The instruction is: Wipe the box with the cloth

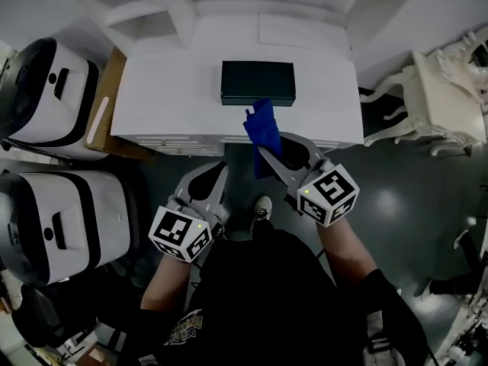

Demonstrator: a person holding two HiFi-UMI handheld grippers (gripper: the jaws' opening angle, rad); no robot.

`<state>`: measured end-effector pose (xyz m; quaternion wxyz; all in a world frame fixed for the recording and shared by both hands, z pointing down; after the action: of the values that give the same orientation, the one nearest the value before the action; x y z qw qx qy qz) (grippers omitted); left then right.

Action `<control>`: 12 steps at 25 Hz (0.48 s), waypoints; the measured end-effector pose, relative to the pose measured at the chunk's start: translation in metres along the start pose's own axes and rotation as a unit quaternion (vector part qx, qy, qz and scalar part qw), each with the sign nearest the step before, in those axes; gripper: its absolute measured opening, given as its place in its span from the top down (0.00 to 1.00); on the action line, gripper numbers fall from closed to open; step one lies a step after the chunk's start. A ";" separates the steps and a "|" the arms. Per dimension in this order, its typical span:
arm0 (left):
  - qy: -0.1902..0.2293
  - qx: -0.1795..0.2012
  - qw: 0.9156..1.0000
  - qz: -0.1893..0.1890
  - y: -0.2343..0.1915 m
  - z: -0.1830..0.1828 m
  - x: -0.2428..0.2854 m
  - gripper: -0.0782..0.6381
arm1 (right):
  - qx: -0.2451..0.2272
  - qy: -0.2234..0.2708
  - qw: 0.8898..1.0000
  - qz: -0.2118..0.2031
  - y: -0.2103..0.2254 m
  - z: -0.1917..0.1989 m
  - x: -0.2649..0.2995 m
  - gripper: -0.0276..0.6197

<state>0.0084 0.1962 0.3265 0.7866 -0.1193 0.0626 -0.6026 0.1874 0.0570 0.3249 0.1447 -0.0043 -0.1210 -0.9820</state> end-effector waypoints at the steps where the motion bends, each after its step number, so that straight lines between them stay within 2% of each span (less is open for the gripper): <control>1: 0.001 0.001 1.000 -0.004 0.002 -0.001 0.004 0.89 | 0.002 0.000 1.000 -0.003 0.005 0.000 0.000 0.73; 12: -0.006 0.006 1.000 -0.028 0.007 -0.003 0.026 0.89 | 0.013 0.001 1.000 -0.016 0.032 0.000 0.006 0.73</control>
<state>0.0207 0.1720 0.3226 0.7702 -0.1197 0.0509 -0.6244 0.1906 0.0251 0.3328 0.1288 0.0005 -0.1342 -0.9826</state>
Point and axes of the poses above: the fingertips, and each gripper's own axes: x forward along the fingers, y to its right, z out of its underside, the point moved 10 cm from there along -x, backward along the fingers, and after that the axes turned 12 degrees about y, right-handed, at the moved point
